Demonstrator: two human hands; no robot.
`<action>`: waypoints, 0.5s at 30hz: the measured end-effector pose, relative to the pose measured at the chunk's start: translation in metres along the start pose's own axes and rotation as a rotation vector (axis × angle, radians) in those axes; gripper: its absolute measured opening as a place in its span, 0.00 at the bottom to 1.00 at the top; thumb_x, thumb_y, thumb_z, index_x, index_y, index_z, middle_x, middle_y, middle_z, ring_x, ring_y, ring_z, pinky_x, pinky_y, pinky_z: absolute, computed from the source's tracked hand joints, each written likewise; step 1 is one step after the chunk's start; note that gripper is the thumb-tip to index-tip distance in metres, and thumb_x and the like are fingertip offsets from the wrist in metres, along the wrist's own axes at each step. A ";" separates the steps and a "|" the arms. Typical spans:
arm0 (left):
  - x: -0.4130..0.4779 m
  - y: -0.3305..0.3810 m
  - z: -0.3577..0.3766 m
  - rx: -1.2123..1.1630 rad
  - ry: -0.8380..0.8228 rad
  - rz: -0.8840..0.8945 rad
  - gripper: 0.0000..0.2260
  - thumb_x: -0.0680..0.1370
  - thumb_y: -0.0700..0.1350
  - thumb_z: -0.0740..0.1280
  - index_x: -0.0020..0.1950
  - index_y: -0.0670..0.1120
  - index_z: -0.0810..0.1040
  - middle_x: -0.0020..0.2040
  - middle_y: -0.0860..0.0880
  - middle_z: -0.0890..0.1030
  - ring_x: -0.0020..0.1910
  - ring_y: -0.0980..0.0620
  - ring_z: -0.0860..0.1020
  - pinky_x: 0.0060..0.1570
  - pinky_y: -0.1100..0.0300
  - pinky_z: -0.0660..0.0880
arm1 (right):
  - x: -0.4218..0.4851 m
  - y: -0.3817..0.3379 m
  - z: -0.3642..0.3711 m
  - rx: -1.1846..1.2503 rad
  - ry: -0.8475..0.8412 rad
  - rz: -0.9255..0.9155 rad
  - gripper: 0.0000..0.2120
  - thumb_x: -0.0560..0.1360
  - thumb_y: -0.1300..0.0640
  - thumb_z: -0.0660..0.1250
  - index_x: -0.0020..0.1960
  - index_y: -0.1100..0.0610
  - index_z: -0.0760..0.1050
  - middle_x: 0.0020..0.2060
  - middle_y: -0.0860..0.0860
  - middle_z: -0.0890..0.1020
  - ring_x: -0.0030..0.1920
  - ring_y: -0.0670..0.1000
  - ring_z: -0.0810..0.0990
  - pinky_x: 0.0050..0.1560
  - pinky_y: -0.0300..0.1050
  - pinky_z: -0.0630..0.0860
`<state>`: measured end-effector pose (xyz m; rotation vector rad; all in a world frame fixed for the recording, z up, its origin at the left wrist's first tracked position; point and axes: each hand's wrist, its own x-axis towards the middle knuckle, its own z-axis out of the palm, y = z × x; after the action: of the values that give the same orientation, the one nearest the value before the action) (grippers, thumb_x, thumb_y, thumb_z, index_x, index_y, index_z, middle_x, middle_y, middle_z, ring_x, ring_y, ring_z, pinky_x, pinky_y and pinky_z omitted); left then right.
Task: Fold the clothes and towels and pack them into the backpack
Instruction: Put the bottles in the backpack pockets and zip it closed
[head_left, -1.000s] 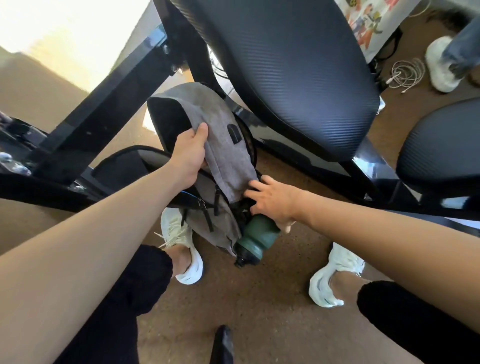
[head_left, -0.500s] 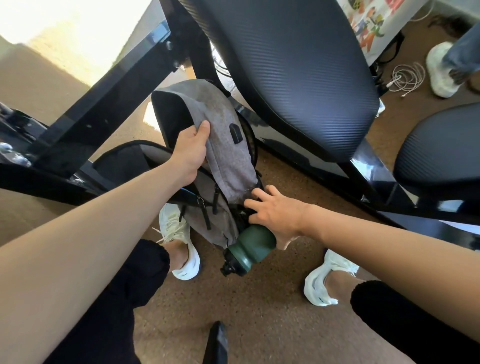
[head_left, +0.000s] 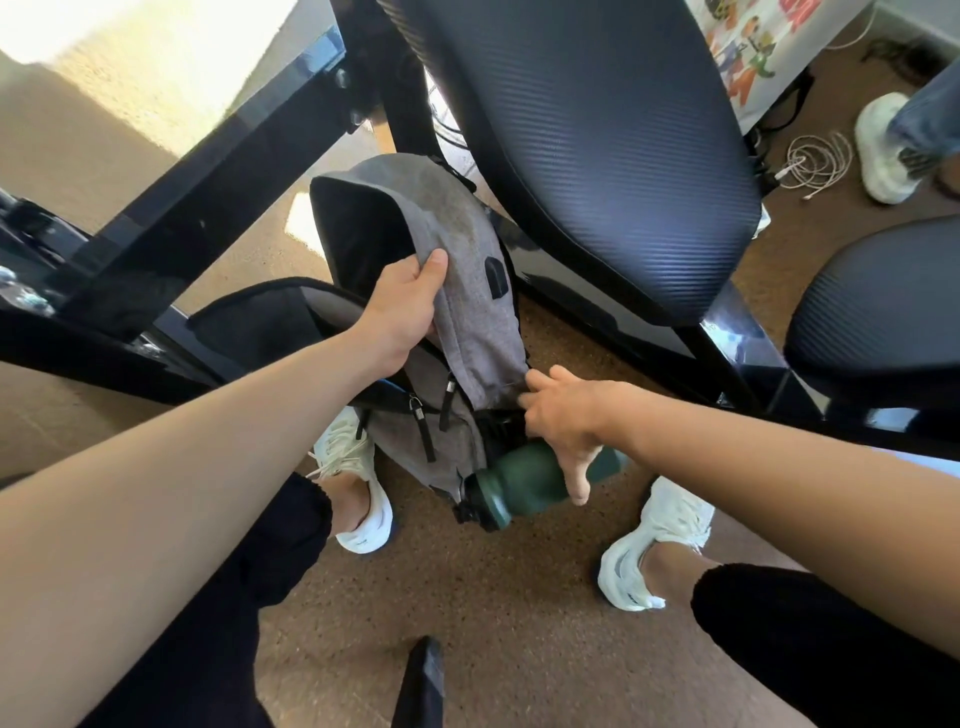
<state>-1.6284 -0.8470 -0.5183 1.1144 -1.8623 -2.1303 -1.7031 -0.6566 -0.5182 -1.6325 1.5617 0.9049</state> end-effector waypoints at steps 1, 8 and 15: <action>0.000 0.000 0.000 -0.001 -0.004 0.003 0.11 0.86 0.52 0.58 0.58 0.51 0.79 0.59 0.50 0.84 0.59 0.50 0.82 0.63 0.43 0.78 | 0.002 -0.001 -0.003 -0.001 -0.029 0.016 0.42 0.58 0.31 0.78 0.65 0.53 0.77 0.64 0.50 0.75 0.69 0.56 0.60 0.66 0.52 0.64; 0.006 -0.005 -0.013 0.035 0.160 0.008 0.12 0.85 0.55 0.59 0.56 0.51 0.79 0.58 0.48 0.84 0.59 0.48 0.82 0.63 0.43 0.78 | -0.025 -0.001 0.031 0.026 0.259 -0.037 0.39 0.57 0.34 0.78 0.62 0.53 0.79 0.66 0.49 0.71 0.72 0.56 0.60 0.66 0.59 0.64; 0.006 -0.010 -0.014 0.081 0.262 -0.001 0.13 0.83 0.58 0.59 0.48 0.53 0.78 0.54 0.46 0.84 0.55 0.44 0.82 0.59 0.39 0.80 | -0.024 -0.015 0.063 0.188 0.333 -0.024 0.41 0.61 0.38 0.78 0.70 0.52 0.74 0.82 0.52 0.54 0.82 0.56 0.45 0.79 0.60 0.48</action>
<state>-1.6213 -0.8593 -0.5298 1.3382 -1.8391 -1.8186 -1.6904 -0.5898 -0.5300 -1.7227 1.7840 0.4711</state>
